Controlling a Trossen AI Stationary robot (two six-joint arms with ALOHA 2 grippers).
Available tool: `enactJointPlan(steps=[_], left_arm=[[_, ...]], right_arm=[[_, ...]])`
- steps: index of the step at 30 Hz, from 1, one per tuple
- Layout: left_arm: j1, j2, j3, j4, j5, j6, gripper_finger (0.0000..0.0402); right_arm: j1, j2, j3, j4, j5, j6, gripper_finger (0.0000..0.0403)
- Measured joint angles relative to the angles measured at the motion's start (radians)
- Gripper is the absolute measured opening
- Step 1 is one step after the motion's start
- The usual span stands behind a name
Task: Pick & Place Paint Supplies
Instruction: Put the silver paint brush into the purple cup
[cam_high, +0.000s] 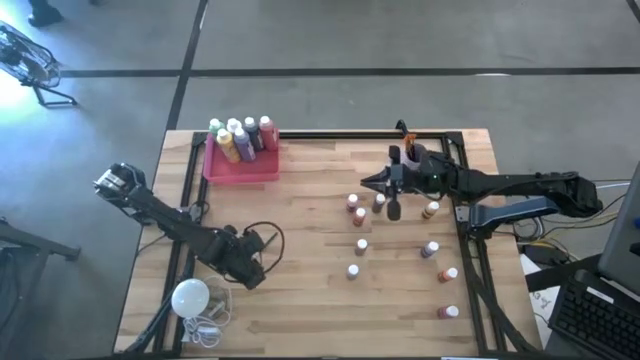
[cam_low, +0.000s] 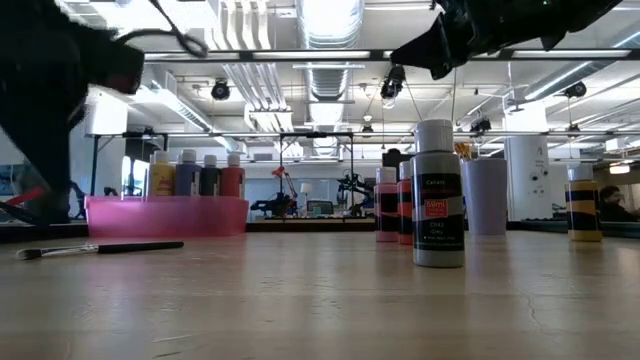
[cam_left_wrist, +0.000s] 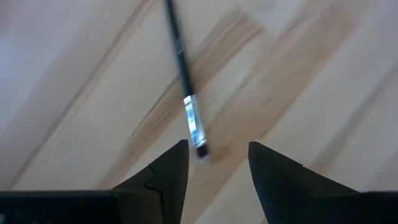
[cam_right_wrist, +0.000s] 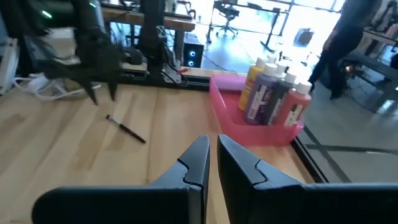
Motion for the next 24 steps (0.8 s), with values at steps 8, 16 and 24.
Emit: enactJointPlan(steps=[8,16,24], left_arm=[[0.001,0.0,-0.125,0.124,0.07,-0.052,0.0172],[0.009,-0.001,-0.187,0.195,0.082,-0.074,0.0172],[0.019,-0.003,-0.233,0.279,0.082,-0.072,0.0172]], right_arm=[[0.047,-0.02,0.0,0.001,-0.001,-0.016,0.0029],[0.057,-0.015,0.0,0.002,0.0,-0.017,0.003],[0.057,-0.014,0.001,0.006,0.001,-0.018,0.0031]])
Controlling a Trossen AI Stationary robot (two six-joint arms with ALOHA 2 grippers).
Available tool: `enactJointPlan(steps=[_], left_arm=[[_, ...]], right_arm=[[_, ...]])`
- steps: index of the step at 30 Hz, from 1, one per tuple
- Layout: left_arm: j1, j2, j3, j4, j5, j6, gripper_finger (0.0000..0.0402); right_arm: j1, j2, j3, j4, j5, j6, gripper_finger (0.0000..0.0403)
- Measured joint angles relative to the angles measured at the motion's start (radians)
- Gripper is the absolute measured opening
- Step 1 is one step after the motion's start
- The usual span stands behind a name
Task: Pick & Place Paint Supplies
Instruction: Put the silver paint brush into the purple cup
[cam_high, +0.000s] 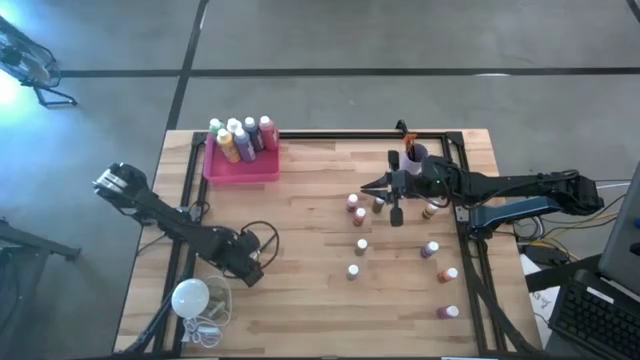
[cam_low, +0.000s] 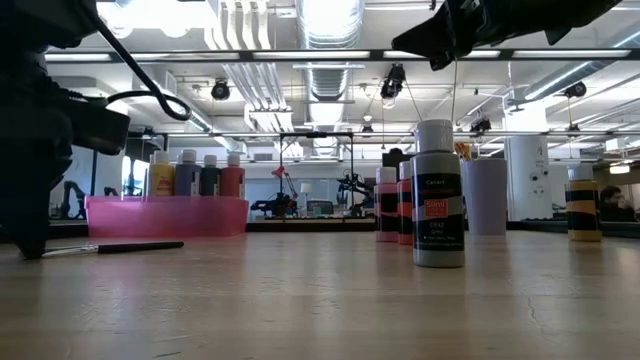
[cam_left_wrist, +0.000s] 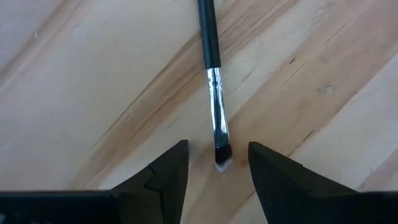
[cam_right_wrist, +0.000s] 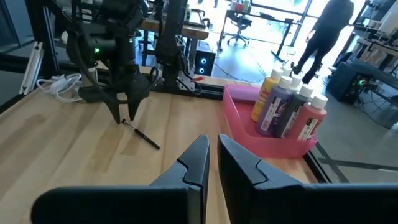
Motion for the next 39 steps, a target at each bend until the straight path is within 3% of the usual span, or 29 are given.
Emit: enactJointPlan(steps=[7,23,32,39], left_arm=[[0.0,-0.002,-0.008,0.012,0.007,0.006,0.0161],[0.0,0.0,-0.008,0.027,0.031,0.026,0.001],[0.001,-0.003,0.013,0.017,0.002,0.113,0.0003],[0.001,-0.006,0.088,-0.024,-0.092,0.21,0.0002]], right_arm=[[0.0,0.0,0.0,-0.001,0.0,0.0,0.003],[0.0,0.0,0.0,-0.002,0.0,0.001,0.003],[0.0,0.0,0.0,-0.007,0.0,0.0,0.0018],[0.0,0.001,0.0,-0.008,0.0,0.002,0.0022]])
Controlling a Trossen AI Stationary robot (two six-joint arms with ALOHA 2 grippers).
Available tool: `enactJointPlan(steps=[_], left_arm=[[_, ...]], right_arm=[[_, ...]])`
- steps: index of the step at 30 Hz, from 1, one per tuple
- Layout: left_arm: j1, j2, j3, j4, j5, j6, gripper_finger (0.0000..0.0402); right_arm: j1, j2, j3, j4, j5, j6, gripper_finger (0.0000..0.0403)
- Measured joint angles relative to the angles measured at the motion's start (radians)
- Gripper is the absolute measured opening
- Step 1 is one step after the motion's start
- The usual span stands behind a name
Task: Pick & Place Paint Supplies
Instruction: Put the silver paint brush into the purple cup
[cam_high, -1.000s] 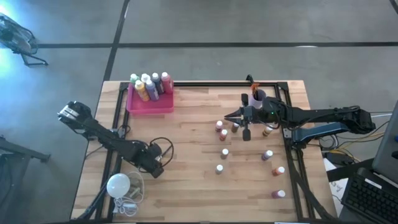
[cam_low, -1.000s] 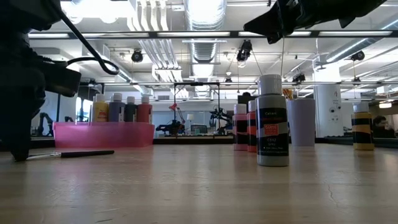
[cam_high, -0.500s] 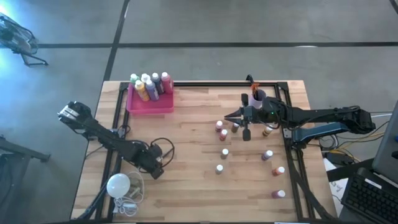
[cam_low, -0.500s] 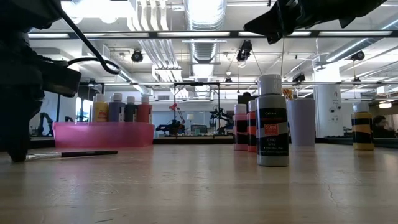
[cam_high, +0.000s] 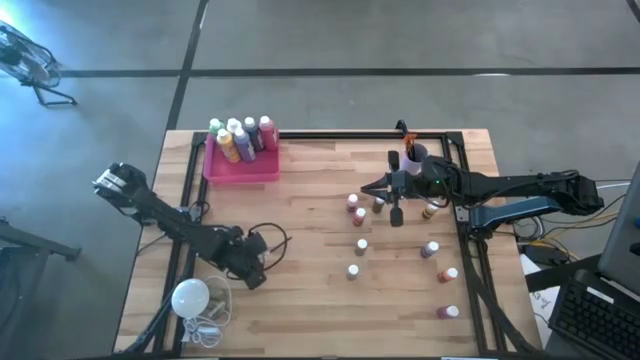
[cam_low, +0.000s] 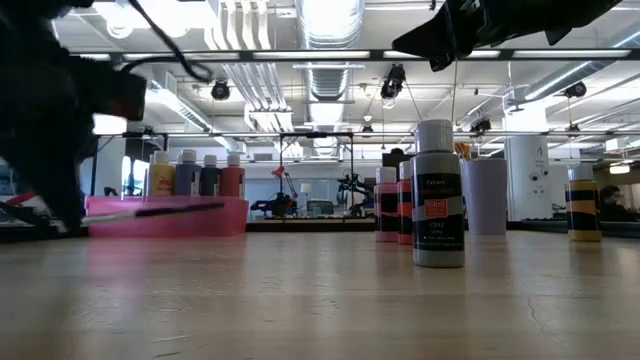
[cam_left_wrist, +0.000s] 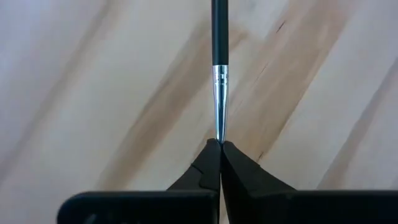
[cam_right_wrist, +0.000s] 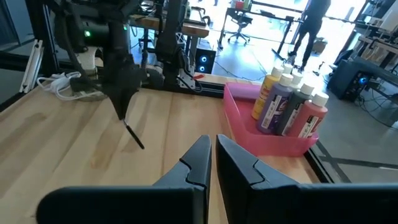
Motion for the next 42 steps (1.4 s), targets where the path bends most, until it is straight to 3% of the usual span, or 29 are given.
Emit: enactJointPlan(steps=[5,10,13,19,25,28,30,36,42], left_arm=[[0.0,0.0,0.086,-0.042,-0.115,0.139,0.0001],[-0.015,0.0,0.171,-0.043,-0.222,0.389,0.0001],[-0.043,0.006,0.21,-0.034,-0.339,0.61,0.0001],[-0.086,0.045,0.224,0.036,-0.63,1.204,0.0],[-0.072,0.1,0.215,0.257,-0.993,1.9,0.0],[-0.036,0.129,0.215,0.41,-1.109,2.256,0.0],[-0.001,0.14,0.217,0.481,-1.096,2.382,0.0],[0.139,0.14,0.217,0.669,-0.991,2.553,0.0],[0.24,0.14,0.216,0.923,-0.771,2.813,0.0]], right_arm=[[0.0,0.0,0.0,-0.01,0.0,0.0,0.0013],[0.0,0.0,0.0,-0.028,0.0,0.0,0.0012],[0.0,0.0,0.0,-0.044,0.0,0.0,0.0018],[0.0,0.0,0.001,-0.06,-0.001,0.015,0.0022],[0.0,0.0,0.001,-0.059,-0.003,0.09,0.0011],[-0.001,0.0,0.002,-0.06,-0.031,0.146,0.0011],[-0.001,0.0,0.002,-0.061,-0.07,0.163,0.0015],[0.0,0.0,0.002,-0.062,-0.134,0.172,0.0034],[-0.001,0.0,0.033,-0.131,-0.135,0.207,0.0056]])
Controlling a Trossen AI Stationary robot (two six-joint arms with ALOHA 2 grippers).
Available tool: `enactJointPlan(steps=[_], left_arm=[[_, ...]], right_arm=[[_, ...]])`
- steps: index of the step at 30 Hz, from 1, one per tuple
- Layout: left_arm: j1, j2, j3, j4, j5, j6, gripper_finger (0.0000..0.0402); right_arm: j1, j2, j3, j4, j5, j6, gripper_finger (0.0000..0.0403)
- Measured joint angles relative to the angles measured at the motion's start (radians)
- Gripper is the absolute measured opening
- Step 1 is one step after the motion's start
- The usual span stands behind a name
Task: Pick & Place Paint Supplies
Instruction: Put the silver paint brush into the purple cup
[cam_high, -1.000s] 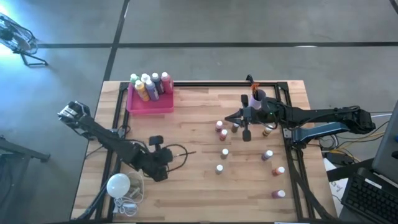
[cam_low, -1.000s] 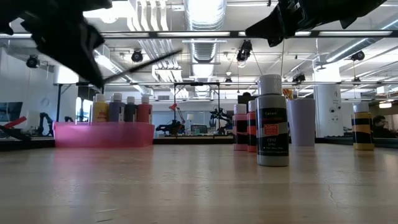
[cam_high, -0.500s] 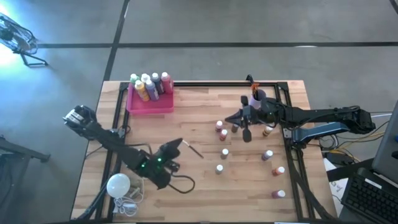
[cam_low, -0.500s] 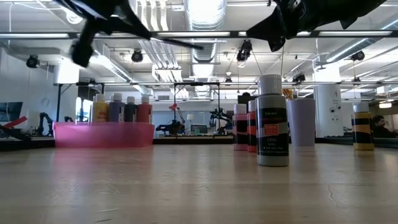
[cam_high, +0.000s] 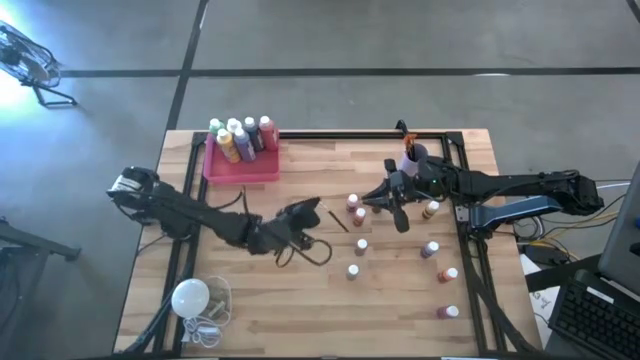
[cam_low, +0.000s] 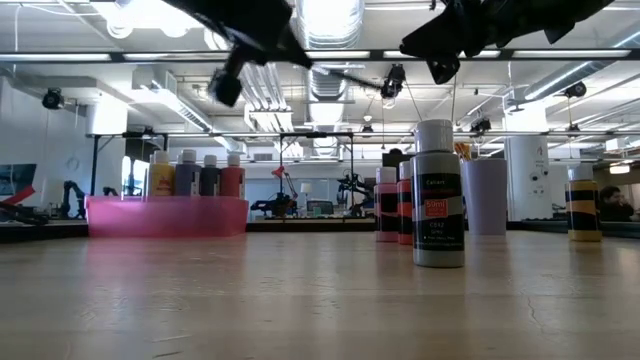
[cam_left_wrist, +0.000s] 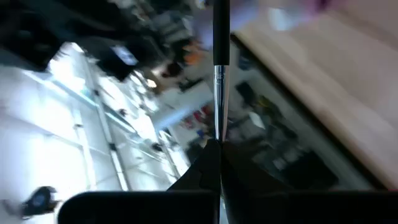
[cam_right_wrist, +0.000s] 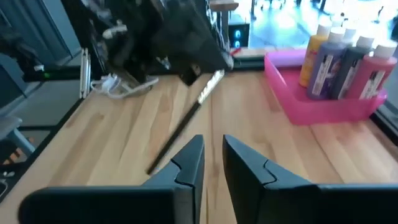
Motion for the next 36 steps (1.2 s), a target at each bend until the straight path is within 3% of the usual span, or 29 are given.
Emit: enactJointPlan(steps=[4,7,10,15,25,36], left_arm=[[0.036,0.0,0.0,0.176,0.139,0.227,0.0],[0.054,0.0,0.0,0.234,0.255,0.363,0.0],[0.066,0.003,0.0,0.248,0.298,0.434,0.0],[0.072,0.062,0.0,0.425,0.293,0.642,0.0],[0.072,0.211,0.128,0.462,0.3,0.741,0.0],[0.076,0.274,0.217,0.464,0.29,0.768,0.0]], right_arm=[[-0.004,0.0,0.064,-0.119,0.001,0.003,0.0078],[-0.007,0.0,0.119,-0.196,0.001,0.006,0.0095],[-0.007,0.0,0.156,-0.225,-0.008,0.036,0.0112],[-0.007,0.0,0.164,-0.23,-0.082,0.083,0.0138],[-0.006,0.006,0.156,-0.228,-0.105,0.087,0.0176],[-0.006,0.016,0.143,-0.251,-0.106,0.098,0.0171]])
